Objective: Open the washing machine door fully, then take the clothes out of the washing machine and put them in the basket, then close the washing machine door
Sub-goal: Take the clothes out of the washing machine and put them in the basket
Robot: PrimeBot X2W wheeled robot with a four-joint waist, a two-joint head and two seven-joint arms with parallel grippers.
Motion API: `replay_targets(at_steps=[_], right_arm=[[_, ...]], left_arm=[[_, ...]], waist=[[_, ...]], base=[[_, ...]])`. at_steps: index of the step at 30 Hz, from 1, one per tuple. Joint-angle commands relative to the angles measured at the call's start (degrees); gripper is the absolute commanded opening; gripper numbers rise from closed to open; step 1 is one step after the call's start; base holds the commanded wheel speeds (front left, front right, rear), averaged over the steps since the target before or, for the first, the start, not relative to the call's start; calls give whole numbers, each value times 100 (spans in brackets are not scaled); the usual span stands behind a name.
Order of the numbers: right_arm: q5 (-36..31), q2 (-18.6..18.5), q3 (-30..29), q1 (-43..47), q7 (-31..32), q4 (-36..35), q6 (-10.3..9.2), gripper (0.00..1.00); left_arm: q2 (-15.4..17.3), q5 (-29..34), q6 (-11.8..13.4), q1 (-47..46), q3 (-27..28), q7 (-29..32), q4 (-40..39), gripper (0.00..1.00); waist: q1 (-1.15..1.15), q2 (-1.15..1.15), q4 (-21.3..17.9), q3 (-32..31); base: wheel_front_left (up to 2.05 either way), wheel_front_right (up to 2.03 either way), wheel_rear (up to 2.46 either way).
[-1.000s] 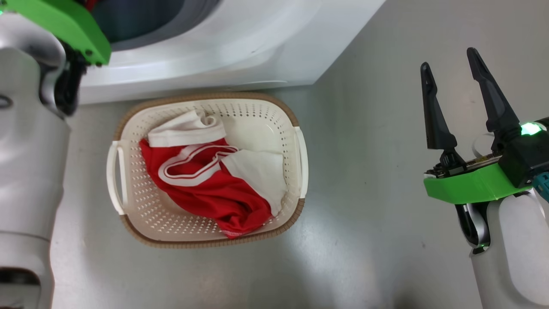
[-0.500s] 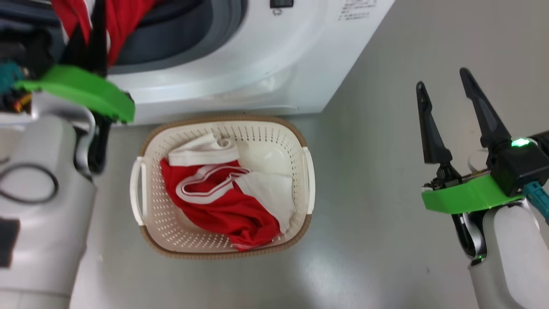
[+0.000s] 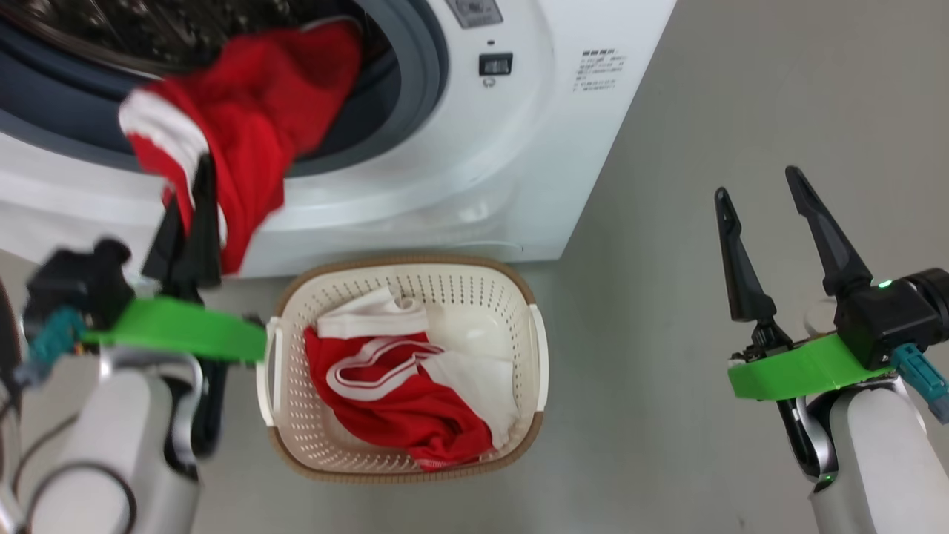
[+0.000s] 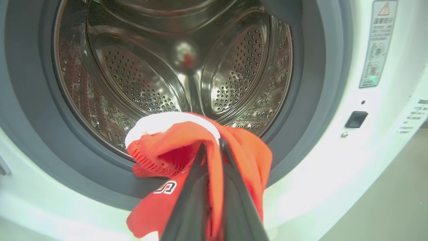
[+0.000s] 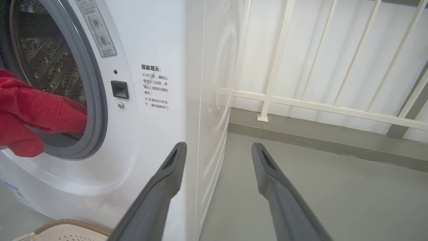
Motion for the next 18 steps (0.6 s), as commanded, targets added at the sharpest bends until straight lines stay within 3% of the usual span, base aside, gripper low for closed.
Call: replay_targets(at_steps=[1,18], right_arm=[[43,8,95,86,-31,-114,35,100],[96,8,42,381,-31,-91,35,100]], left_arm=[[240,-2,54,117,215,-50,-253,0],[304,31,682,1823,153,468,-2615,0]], waist=[[0,0,21,-202],[0,0,104,-722]], base=[[0,0,0],[0,0,0]])
